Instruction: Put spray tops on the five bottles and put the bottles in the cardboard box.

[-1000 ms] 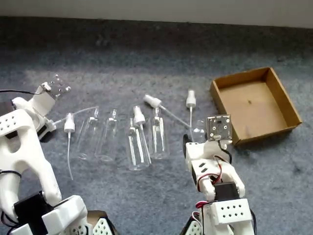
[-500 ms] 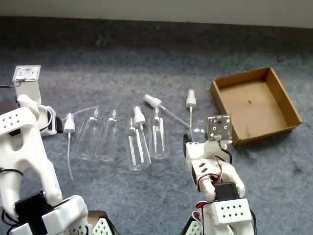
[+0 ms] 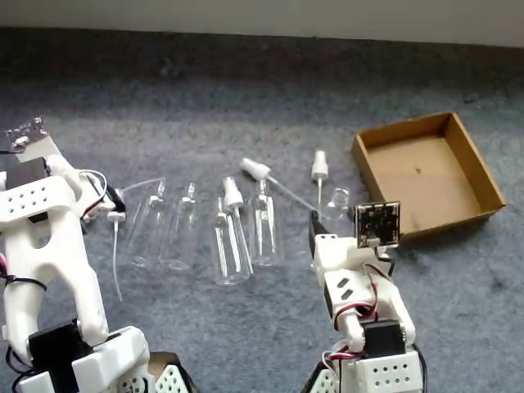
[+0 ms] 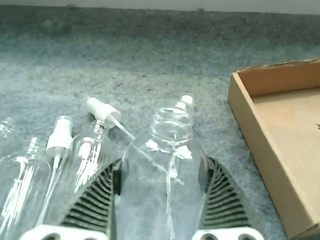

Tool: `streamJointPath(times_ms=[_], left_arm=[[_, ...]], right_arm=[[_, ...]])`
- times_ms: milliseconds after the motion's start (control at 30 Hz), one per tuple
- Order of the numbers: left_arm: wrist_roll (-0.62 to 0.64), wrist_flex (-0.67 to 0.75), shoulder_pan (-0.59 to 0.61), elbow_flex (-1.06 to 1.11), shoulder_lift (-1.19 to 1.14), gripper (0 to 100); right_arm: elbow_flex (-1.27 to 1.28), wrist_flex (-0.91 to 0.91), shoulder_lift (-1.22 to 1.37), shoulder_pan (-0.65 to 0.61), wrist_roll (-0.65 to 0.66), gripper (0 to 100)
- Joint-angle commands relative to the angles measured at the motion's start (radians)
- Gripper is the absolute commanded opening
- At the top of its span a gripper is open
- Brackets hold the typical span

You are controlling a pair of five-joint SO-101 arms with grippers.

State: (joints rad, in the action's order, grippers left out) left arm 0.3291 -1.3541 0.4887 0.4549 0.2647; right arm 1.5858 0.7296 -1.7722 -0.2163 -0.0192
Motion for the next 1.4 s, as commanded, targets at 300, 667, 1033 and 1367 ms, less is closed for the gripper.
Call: streamJointPath(times_ms=[300, 667, 1033, 1367], left_arm=[[0.261, -0.017, -0.013, -0.104, 0.025, 45], [0.261, -0.198, -0.015, -0.306, -0.033, 42], [0.262, -0.387, -0.008, -0.627, -0.549, 42], [0.325, -0.388, 0.091, -0.725, -0.71, 42]], right_arm=[[0.002, 0.022, -0.064, 0.01, -0.003, 3.8], [0.004, 0.024, -0.065, 0.01, -0.003, 3.8], [0.004, 0.024, -0.065, 0.01, -0.003, 3.8], [0.004, 0.024, -0.064, 0.01, -0.003, 3.8]])
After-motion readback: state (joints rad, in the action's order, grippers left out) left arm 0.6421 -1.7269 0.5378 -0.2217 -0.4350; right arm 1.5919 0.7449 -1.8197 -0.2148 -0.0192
